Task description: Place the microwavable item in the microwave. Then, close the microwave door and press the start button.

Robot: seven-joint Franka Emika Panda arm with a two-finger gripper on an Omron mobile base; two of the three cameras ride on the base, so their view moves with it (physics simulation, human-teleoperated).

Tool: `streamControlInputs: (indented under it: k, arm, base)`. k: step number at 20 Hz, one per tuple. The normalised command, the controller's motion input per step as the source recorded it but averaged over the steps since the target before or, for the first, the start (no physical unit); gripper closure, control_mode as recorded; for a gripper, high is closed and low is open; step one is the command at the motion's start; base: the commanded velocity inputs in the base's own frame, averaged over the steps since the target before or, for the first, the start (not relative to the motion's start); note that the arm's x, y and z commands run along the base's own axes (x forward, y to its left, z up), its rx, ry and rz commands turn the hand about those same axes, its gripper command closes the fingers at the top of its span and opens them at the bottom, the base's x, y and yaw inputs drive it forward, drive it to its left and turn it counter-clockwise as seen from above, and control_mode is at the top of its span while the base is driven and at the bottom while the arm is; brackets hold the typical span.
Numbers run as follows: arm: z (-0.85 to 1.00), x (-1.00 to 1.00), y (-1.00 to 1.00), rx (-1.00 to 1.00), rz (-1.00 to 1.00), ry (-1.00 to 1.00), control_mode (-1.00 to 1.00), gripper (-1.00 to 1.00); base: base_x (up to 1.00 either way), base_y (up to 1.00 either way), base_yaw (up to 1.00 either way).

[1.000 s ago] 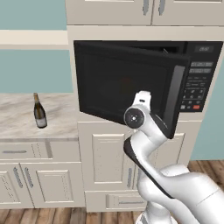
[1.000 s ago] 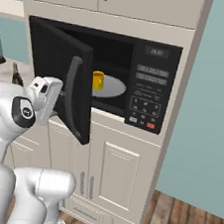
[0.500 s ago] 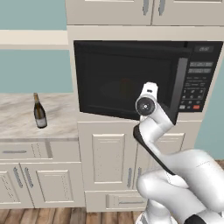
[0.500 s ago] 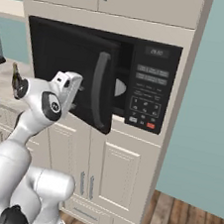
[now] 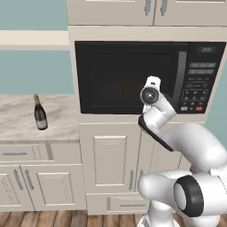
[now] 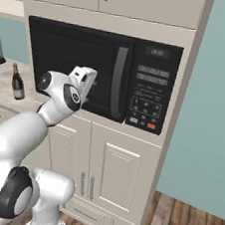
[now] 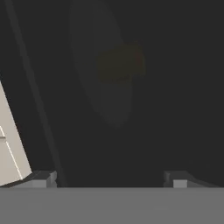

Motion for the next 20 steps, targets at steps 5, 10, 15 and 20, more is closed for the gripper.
streamControlInputs:
  k: [5, 10, 15, 20]
  arm:
    - [0.0, 0.49, -0.16, 0.03, 0.0, 0.02, -1.0, -1.0]
    - [0.0, 0.44, -0.08, 0.04, 0.0, 0.04, -1.0, -1.0]
    - [-0.01, -0.06, -0.02, 0.05, 0.0, 0.07, -1.0, -1.0]
    - [-0.01, -0.94, -0.03, 0.07, 0.01, 0.0, -1.0, -1.0]
  base:
    - [0.0, 0.0, 0.0]
    - [0.0, 0.0, 0.0]
    - [0.0, 0.0, 0.0]
    - [0.0, 0.0, 0.0]
